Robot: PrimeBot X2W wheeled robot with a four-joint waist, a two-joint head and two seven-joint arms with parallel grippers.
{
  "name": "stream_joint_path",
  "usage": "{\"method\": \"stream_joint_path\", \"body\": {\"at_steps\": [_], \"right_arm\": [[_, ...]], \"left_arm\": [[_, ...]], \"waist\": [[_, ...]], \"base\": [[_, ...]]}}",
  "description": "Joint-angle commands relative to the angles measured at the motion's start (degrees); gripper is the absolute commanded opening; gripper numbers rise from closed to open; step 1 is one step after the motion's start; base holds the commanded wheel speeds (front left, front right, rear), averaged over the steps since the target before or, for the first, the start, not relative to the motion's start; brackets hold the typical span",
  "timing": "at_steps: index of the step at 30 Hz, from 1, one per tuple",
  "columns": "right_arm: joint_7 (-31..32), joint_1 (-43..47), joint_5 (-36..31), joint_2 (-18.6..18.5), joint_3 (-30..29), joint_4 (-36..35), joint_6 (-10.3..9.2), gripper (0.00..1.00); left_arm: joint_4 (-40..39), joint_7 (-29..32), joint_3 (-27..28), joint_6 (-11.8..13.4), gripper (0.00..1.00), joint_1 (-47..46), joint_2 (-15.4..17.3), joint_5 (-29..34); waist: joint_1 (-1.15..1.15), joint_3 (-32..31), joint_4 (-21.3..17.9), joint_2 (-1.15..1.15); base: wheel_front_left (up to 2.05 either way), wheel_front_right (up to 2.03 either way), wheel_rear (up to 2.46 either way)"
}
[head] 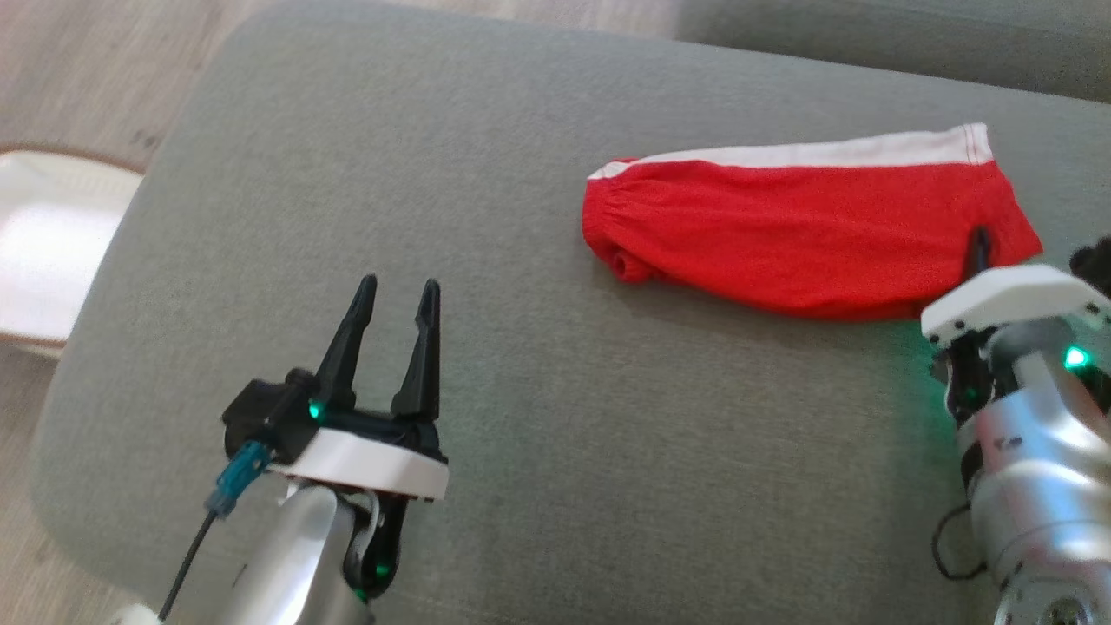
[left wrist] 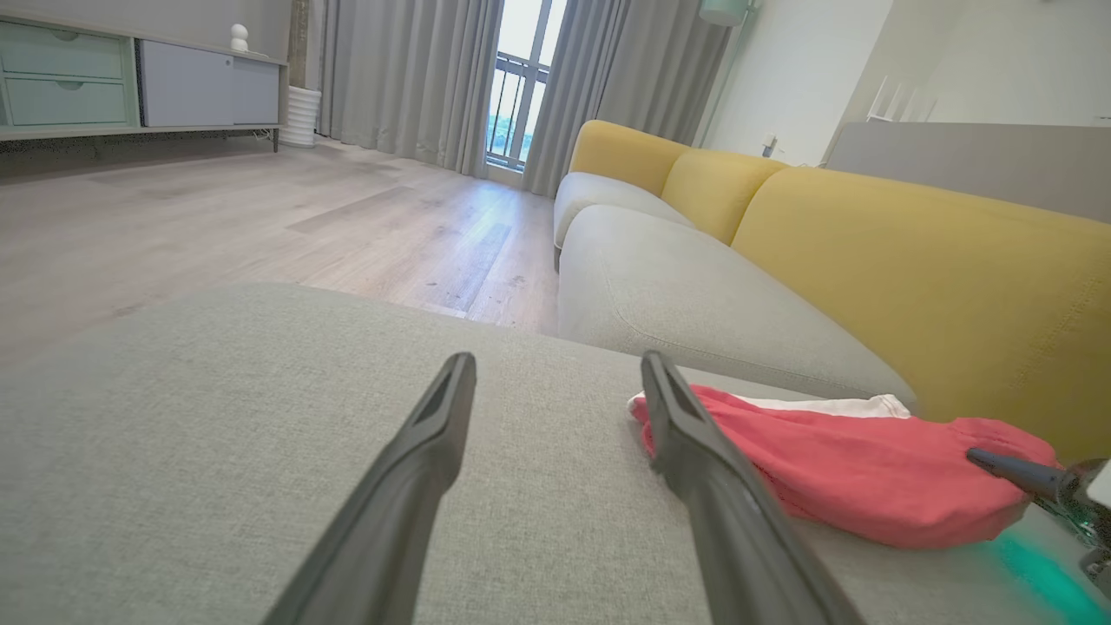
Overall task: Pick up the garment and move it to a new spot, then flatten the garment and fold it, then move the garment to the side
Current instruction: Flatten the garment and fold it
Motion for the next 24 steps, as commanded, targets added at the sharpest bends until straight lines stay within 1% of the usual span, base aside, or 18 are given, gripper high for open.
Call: {"method": "stream_joint_path", "body": {"at_steps": [1,8,12,15,19,24], "right_arm": [[-1.4,0.7,1.1,0.4,1.1,-2.2,-0.04,0.00],[-2.4,6.7,5.1,1.7,2.8,-5.3,-0.04,0.00],[-2.4,10.5,7.3,2.1,3.6,-7.7,-0.04,0.00],[-1.4,11.3,9.4,2.5,3.9,-9.0,-0.04,0.00],[-1.1,11.5,10.4,2.6,4.4,-10.3,-0.04,0.00],[-1.0,10.6,12.1,3.0,6.9,-13.2,-0.04,0.00]], "left_arm": [[-1.8,-0.3,2.3,0.1,1.00,-0.2,1.5,0.3],[-2.2,-0.3,3.6,0.1,1.00,2.4,2.0,0.2],[-2.3,-0.3,3.2,0.1,1.00,3.4,1.9,0.2],[-2.2,-0.3,2.1,0.1,1.00,3.5,1.8,0.4],[-2.1,-0.3,1.5,0.1,1.00,3.5,1.7,0.3],[-1.6,-0.3,1.4,0.1,1.00,3.8,1.9,0.1]], "waist": [[0.00,-1.8,-2.4,0.00],[0.00,-4.2,-6.7,0.00],[0.00,-4.7,-7.8,0.00],[0.00,-4.7,-7.6,0.00],[0.00,-4.5,-7.0,0.00],[0.00,-4.6,-5.6,0.00]], "base": [[0.00,0.00,0.00],[0.00,0.00,0.00],[0.00,0.00,0.00],[0.00,0.00,0.00],[0.00,0.00,0.00],[0.00,0.00,0.00]]}}
